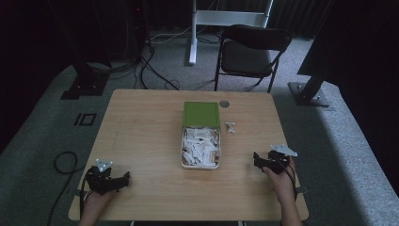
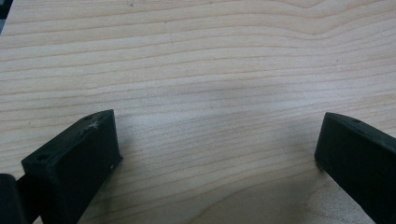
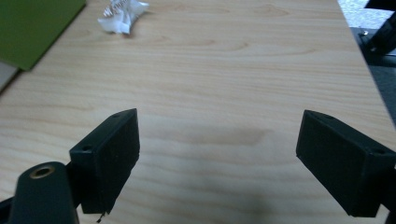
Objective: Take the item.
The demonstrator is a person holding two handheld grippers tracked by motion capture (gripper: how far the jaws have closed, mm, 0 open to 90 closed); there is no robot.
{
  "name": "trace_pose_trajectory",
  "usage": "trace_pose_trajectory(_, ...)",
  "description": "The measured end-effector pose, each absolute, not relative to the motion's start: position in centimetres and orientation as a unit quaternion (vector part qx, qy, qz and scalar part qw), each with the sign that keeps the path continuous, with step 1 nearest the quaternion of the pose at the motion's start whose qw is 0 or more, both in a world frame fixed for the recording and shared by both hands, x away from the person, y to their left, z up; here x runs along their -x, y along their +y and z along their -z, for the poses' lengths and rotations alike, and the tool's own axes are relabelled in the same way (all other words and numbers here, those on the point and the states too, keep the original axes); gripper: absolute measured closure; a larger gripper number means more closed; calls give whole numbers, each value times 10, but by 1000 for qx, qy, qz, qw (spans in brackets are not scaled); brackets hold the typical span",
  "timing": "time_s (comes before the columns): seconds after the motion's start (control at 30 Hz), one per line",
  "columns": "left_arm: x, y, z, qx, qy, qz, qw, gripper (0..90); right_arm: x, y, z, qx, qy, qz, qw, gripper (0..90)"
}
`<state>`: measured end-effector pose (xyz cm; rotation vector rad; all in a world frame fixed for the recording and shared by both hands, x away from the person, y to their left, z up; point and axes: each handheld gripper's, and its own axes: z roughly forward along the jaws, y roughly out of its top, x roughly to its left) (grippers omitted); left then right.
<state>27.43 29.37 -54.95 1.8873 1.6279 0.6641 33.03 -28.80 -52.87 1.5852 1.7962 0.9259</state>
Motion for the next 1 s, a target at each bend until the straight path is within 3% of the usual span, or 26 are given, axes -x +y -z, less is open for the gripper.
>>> trace_pose_trajectory(1.0, -274, 294, 549, -704, 606, -247, 277, 6, -286, -303, 550, -610, 673, -307, 286, 136)
